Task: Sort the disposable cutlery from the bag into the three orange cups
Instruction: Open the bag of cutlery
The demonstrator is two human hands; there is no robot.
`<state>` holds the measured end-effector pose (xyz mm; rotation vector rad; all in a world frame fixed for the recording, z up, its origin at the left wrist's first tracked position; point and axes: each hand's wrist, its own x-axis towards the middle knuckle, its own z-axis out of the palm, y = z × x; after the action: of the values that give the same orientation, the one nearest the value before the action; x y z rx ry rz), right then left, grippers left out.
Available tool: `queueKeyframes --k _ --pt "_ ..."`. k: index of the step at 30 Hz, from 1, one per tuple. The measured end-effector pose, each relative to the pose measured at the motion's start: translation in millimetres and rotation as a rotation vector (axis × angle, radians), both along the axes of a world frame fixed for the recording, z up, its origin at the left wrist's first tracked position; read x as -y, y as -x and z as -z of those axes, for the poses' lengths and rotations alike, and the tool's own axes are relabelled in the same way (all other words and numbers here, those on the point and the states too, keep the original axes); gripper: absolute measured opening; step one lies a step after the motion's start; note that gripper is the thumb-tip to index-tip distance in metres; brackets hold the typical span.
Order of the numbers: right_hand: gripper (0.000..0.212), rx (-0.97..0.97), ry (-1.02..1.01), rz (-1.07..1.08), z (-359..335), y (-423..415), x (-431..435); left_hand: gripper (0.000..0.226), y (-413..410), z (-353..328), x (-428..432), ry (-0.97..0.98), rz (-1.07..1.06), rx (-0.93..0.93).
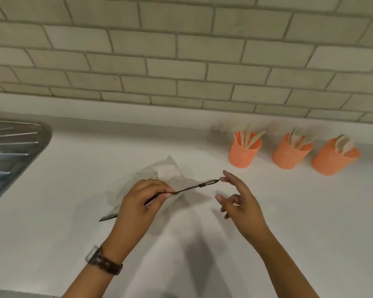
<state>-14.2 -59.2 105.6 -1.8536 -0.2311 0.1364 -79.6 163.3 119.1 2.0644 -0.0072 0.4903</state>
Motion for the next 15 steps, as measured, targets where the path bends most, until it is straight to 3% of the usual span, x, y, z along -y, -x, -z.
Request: queueKeyframes --k 3,5,15 --pt "0.031 -0.024 -0.125 -0.059 -21 0 -15 0.024 8 -16 -5 0.025 -0.053 -0.013" --pt "0.019 -0.017 -0.193 -0.057 -30 2 -21 0.028 11 -25 -10 -0.058 -0.11 -0.053" --pt "0.018 0.067 -0.176 -0.076 -45 17 -30 0.022 -5 -35 24 -0.425 -0.109 0.038"
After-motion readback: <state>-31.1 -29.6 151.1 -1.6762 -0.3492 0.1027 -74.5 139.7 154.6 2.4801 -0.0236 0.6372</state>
